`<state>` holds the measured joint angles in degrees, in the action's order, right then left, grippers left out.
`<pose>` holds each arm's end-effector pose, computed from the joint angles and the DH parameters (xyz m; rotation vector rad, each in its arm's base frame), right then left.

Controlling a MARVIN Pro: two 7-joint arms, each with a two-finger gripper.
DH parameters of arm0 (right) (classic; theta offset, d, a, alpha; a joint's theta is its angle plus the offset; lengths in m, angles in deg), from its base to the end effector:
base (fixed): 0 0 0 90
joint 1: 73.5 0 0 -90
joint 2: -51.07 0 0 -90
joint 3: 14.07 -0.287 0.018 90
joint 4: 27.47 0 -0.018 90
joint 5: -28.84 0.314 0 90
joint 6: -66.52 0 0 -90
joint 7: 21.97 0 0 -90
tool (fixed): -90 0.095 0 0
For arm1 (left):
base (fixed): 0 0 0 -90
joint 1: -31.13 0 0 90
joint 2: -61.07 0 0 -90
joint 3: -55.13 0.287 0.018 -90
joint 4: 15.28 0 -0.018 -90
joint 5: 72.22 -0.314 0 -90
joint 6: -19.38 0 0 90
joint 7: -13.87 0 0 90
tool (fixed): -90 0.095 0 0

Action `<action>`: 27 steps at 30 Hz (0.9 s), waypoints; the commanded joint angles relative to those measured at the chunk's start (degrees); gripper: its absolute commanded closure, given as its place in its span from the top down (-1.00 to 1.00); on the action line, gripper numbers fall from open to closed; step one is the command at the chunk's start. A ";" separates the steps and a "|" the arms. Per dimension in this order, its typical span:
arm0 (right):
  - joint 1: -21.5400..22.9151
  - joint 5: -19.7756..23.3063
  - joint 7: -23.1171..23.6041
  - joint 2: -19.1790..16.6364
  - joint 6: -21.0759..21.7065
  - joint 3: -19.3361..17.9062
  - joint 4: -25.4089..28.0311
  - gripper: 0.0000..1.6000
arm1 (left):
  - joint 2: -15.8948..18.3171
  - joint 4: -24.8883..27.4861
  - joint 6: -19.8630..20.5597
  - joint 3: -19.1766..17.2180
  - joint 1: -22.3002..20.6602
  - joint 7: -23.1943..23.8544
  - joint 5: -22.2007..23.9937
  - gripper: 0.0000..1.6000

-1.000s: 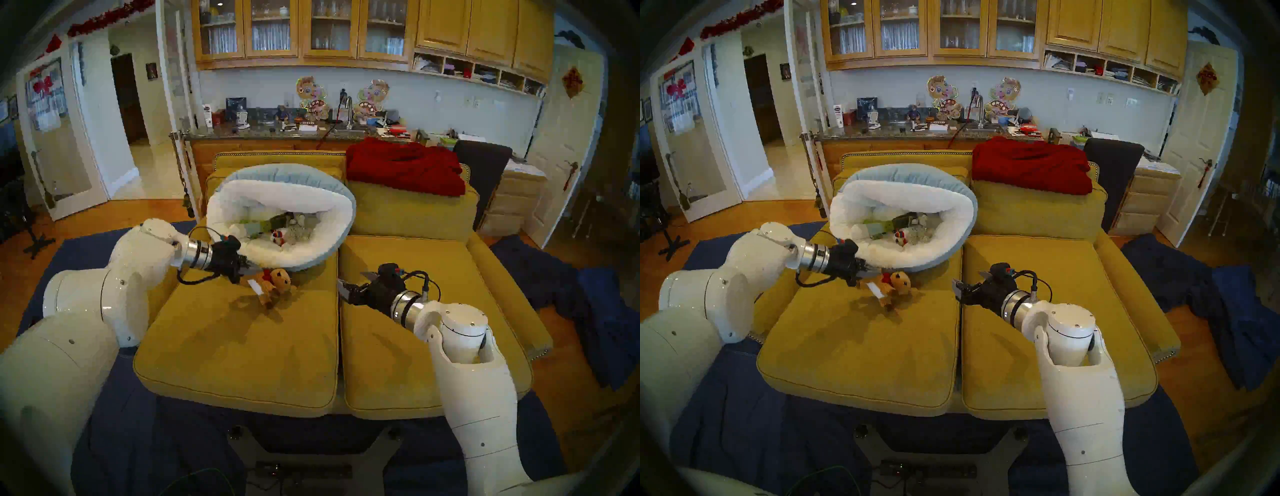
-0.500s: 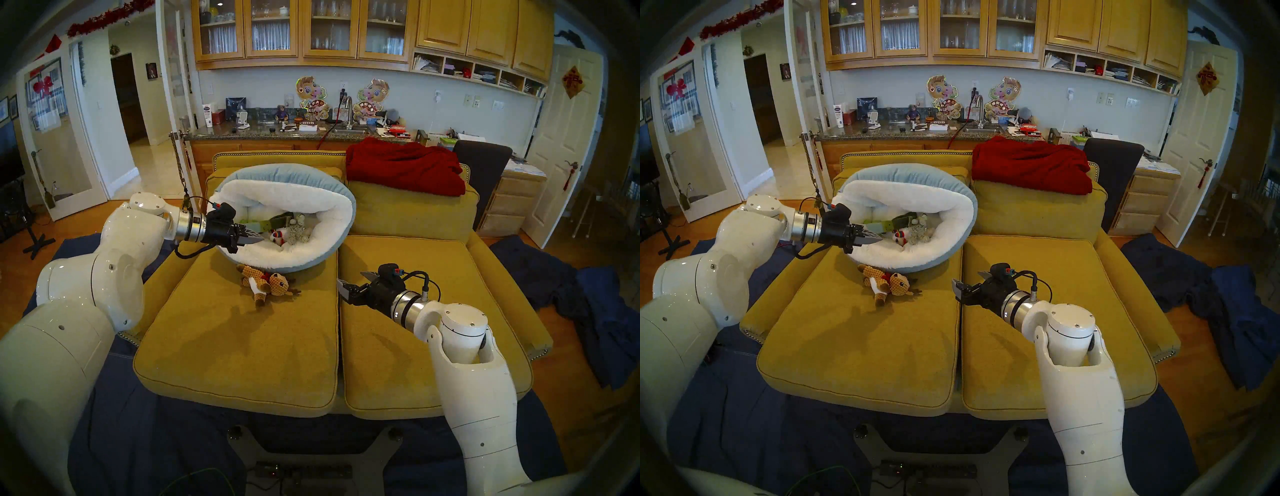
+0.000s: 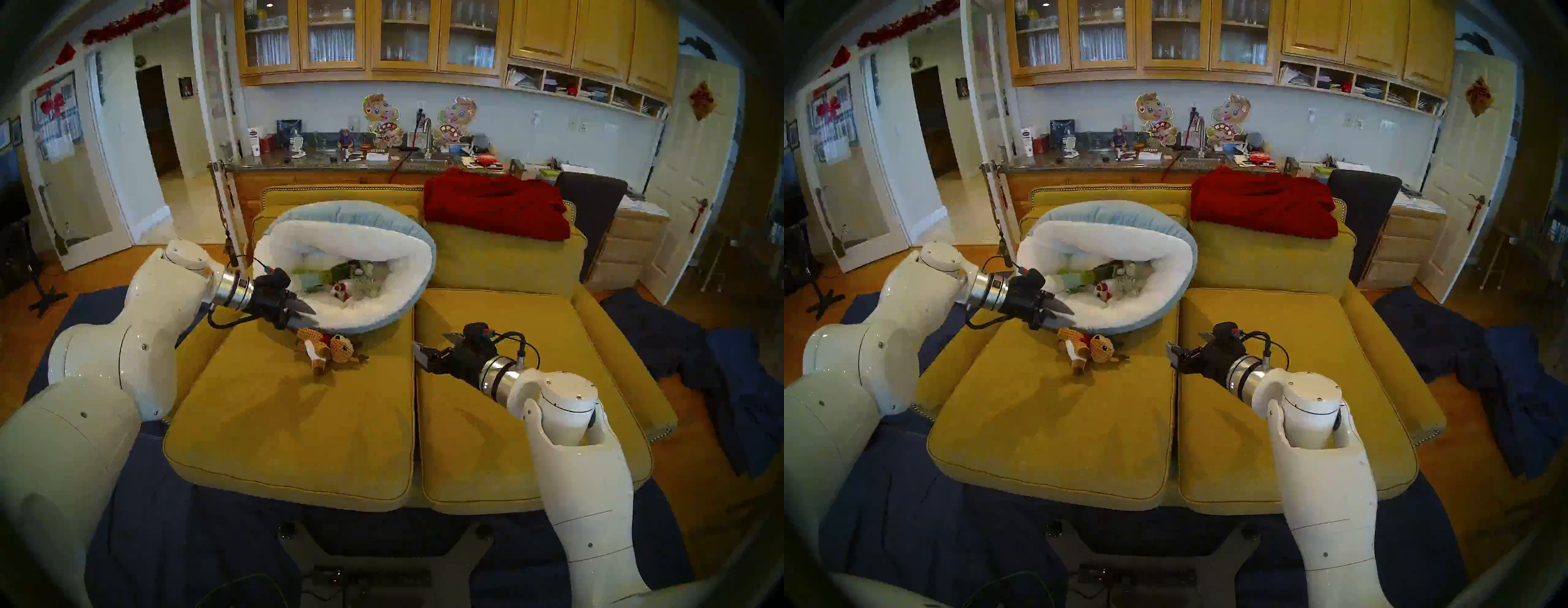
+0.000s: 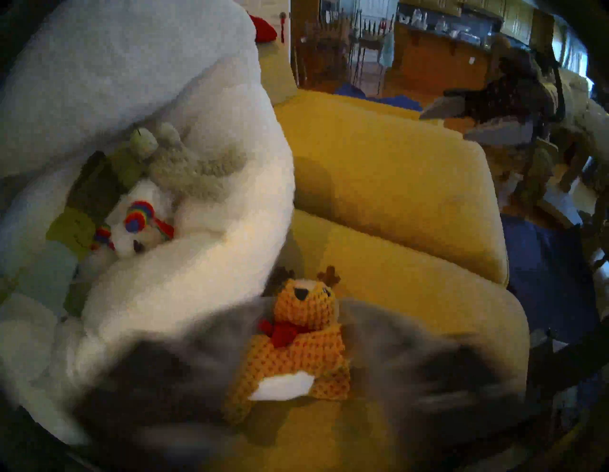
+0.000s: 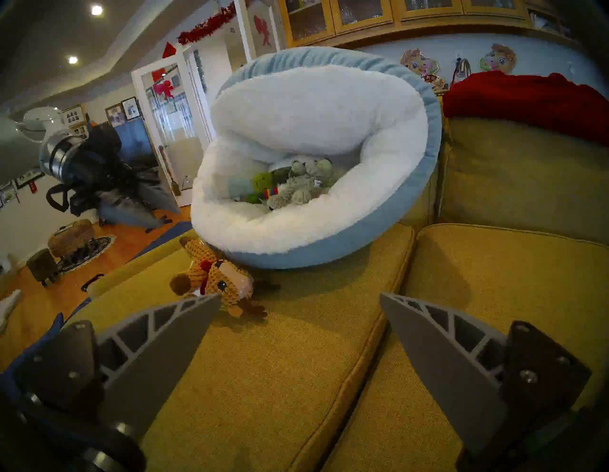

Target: Put toys into dog bed

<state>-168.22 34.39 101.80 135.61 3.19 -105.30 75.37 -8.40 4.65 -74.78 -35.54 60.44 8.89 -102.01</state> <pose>0.3827 0.0234 -0.2843 -2.1306 -0.4664 -1.5336 0.5580 0.1381 -0.2351 2.0298 -1.3818 0.9473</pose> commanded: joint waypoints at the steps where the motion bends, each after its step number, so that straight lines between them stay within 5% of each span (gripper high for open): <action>1: 1.18 0.06 0.05 0.13 0.04 0.08 2.10 1.00 | -0.75 3.70 0.47 -0.03 1.64 -0.03 0.35 1.00; 14: 1.19 -0.16 0.22 0.30 0.05 -0.04 2.09 1.00 | -1.77 2.28 -0.86 1.46 2.52 -2.64 -1.07 1.00; 27: 1.20 -0.39 0.44 0.49 0.01 -0.17 2.04 1.00 | -2.69 -1.12 -4.59 3.72 1.59 -10.11 -3.88 1.00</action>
<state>-168.22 33.88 102.18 136.00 3.26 -105.57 75.42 -10.84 4.25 -77.68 -32.32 64.97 0.61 -105.33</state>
